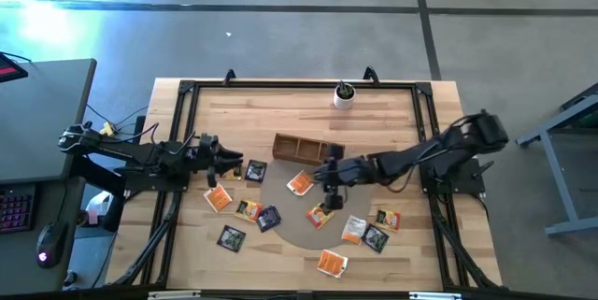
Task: Pick & Place Tea
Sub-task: Put the white tea bag into the right section of the wooden organizer
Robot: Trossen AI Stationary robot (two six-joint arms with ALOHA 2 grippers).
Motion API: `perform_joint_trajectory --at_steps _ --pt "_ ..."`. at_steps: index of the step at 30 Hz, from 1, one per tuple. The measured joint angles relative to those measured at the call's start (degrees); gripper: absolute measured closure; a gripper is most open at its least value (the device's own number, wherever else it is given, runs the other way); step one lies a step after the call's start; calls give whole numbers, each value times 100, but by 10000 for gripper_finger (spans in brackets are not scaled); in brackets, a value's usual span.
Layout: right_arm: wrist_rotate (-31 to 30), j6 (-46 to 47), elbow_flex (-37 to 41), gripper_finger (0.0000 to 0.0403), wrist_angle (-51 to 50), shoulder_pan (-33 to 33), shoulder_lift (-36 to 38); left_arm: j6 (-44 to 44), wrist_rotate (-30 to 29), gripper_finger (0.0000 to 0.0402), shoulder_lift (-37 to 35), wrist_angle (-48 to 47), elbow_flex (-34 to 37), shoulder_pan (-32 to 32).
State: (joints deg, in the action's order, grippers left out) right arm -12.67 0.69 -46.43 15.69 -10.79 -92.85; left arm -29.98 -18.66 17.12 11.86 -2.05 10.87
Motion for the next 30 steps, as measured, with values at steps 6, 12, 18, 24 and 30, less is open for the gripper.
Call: perform_joint_trajectory --at_steps 6,12,18,24,30 --pt "378 -127 -625 274 -65 66 -693 -26 -34 289 -2 -29 1 0" --pt "799 -550 -930 274 -606 55 -1036 -319 354 289 28 -339 1 0" --pt "815 -385 -910 274 -544 -85 -1254 -247 158 289 398 -297 1 0" --pt "406 -444 -907 274 -62 -273 -1729 -179 -120 289 579 -260 1 0" --pt "-246 -442 -887 274 -45 -274 -1963 -179 -126 289 575 -247 1 0"
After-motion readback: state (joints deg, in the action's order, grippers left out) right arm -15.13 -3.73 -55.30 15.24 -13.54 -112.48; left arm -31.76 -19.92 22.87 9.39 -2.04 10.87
